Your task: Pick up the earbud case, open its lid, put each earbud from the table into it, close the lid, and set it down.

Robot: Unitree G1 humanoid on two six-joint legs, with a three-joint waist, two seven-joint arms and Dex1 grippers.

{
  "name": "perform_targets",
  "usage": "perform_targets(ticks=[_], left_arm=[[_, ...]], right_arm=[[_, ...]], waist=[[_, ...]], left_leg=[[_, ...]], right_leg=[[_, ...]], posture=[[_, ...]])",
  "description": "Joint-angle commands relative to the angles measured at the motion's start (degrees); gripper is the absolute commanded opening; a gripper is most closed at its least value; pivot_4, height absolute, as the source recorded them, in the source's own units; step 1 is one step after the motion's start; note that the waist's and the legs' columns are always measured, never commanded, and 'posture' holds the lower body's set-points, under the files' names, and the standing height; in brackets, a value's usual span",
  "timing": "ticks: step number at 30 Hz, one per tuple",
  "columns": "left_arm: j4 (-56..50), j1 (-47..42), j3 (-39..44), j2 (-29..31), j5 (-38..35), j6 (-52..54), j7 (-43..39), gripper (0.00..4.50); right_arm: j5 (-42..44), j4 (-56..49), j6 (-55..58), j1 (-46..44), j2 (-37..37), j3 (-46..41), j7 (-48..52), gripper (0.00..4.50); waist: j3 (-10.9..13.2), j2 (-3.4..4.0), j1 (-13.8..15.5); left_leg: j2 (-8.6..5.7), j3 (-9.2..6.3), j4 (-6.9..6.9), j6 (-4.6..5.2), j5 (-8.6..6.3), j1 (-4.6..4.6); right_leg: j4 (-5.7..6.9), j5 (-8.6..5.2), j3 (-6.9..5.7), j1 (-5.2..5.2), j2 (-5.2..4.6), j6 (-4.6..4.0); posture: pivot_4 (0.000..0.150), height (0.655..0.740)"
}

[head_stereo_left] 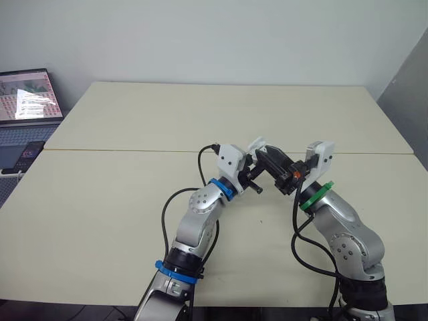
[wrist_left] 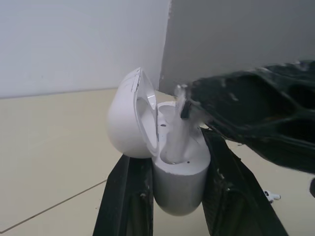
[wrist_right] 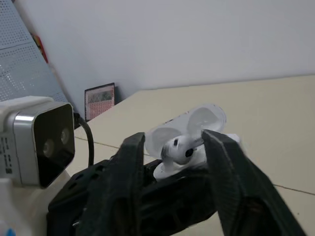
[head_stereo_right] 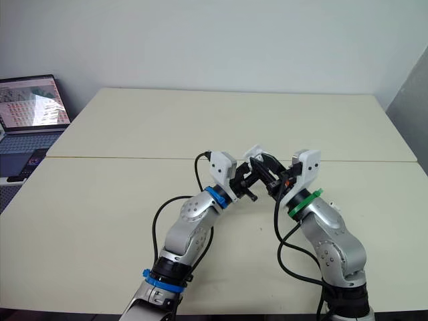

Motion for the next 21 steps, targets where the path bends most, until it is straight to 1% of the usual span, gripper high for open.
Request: perform_targets(ticks=[1, 5, 8, 12, 15, 21], left_arm=[[-4.1, -1.0, -0.7, -1.3, -1.2, -1.5, -0.5, 0.82], [-4.3, -0.7, -0.8, -1.2, -1.2, -1.4, -0.6, 0.82], [-4.4, -0.5, -0.8, -1.1, -1.2, -1.3, -0.7, 0.82], [-4.7, 0.0, -0.5, -0.1, -1.2, -0.9, -1.2, 0.82], [-5.0, 0.4, -0.1, 1.2, -1.2, -0.4, -1.8, 0.82], [-7.1, 2.7, 0.0, 5.0, -1.7, 2.0, -3.6, 0.82]], right_arm=[[0.6, -0.4, 0.2, 0.7, -0.3, -0.5, -0.4, 3.25], [0.6, -0.3, -0.6, 1.0, -0.1, -0.8, 0.0, 4.47], [0.9, -0.5, -1.3, 0.9, 0.0, -1.2, 0.3, 4.47], [2.8, -1.0, -1.6, -0.6, -1.3, -4.1, 0.8, 4.47], [3.3, -0.8, -1.2, -1.1, -4.7, -6.5, 2.2, 4.47], [6.9, 1.2, -0.9, -0.7, -12.6, -14.1, 6.4, 4.47]], waist=[[0.0, 0.00, 0.0], [0.0, 0.00, 0.0], [0.0, 0.00, 0.0], [0.0, 0.00, 0.0], [0.0, 0.00, 0.0], [0.0, 0.01, 0.1]], left_leg=[[0.00, 0.00, 0.00, 0.00, 0.00, 0.00], [0.00, -0.01, 0.00, 0.00, 0.00, 0.00], [0.00, 0.01, 0.00, 0.00, 0.00, -0.01], [0.00, -0.01, -0.01, 0.00, 0.00, 0.00], [-0.02, 0.01, -0.01, 0.01, 0.00, -0.01], [0.00, 0.01, -0.03, 0.02, -0.01, 0.00]], right_leg=[[0.00, 0.00, -0.01, 0.00, 0.00, 0.00], [-0.01, 0.00, -0.01, 0.02, 0.00, 0.00], [-0.02, 0.00, 0.02, 0.01, 0.00, 0.00], [-0.02, 0.00, 0.00, 0.01, 0.00, 0.00], [-0.04, 0.00, 0.00, 0.02, 0.00, 0.00], [-0.05, 0.00, 0.01, 0.03, 0.00, 0.00]], posture=[[0.150, 0.7400], [0.150, 0.7400], [0.150, 0.7400], [0.150, 0.7400], [0.150, 0.7400], [0.150, 0.7400]])
